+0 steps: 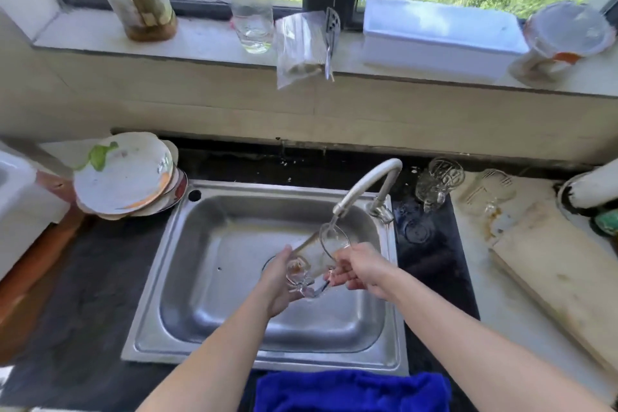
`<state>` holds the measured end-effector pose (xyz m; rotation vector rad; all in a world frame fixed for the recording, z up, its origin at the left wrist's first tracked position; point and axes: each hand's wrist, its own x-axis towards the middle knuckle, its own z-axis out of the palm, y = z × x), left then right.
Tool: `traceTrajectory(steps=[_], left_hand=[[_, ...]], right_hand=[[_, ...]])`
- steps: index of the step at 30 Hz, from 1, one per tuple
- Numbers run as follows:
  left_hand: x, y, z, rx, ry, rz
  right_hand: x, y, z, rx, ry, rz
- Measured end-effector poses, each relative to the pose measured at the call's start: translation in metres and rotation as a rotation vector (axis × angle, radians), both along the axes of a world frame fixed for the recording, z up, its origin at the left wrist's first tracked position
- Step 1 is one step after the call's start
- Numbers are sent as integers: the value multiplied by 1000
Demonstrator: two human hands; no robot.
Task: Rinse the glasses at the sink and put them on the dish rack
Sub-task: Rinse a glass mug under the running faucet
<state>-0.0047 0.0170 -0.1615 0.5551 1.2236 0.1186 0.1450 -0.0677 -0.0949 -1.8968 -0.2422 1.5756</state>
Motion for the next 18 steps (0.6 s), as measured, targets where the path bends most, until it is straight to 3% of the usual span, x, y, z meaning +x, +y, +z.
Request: traceTrajectory(steps=[5,11,15,18], left_hand=[[-9,16,-14,-97,-128,49],[-6,29,-15,-166,-56,-70],[-8,32,-14,-250,-83,-238],[-12,25,-20,-290,-193,-59]], right_hand=[[-11,8,-1,-50,95,22],[14,31,-2,53,-240,203],[21,42,-3,136,-210,241],[22,38,-8,123,-173,156]])
